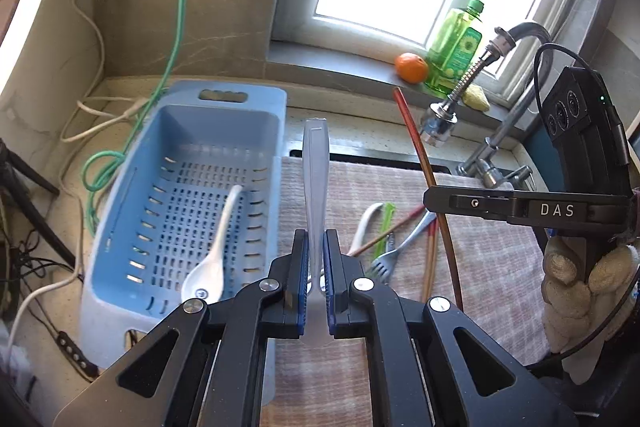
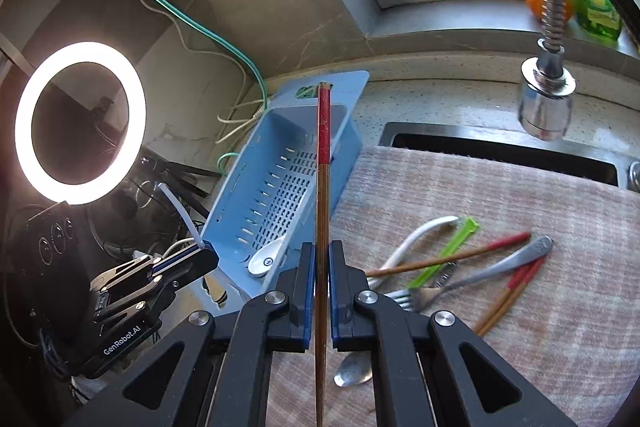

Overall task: Organize utensils
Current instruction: 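Carry the clear plastic spoon into the blue basket and release it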

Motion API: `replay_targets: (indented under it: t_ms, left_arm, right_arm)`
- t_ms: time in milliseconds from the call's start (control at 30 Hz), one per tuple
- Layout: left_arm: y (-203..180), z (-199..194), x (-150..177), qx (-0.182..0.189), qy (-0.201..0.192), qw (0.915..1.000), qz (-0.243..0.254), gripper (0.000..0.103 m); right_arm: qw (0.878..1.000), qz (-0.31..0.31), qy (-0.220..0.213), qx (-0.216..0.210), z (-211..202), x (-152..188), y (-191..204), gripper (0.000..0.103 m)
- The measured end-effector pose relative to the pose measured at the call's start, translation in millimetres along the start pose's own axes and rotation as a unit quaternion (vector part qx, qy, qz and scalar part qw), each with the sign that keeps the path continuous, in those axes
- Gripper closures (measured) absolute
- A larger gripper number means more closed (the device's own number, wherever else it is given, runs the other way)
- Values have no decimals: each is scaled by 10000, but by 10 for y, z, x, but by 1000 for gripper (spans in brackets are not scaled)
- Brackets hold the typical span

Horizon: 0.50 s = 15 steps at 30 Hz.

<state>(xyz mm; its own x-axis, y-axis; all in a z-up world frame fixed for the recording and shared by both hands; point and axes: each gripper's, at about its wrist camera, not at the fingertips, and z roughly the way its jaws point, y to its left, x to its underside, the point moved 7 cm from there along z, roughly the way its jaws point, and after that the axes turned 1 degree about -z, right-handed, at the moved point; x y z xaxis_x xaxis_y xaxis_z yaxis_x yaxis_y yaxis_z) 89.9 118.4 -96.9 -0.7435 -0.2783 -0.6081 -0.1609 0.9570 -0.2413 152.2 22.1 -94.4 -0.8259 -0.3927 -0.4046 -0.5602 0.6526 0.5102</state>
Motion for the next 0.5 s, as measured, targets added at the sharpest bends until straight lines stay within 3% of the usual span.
replay_targets:
  t_ms: [267,500]
  left_arm:
    - [449,-20,-169,-411,-85,9990,-137,97]
    - [609,153,-180,-537,173,9983,-125,97]
  right_arm:
    - [9989,213,102,-410,428,-317,367,97]
    - [9987,194,214,-418,816,-425,600,97]
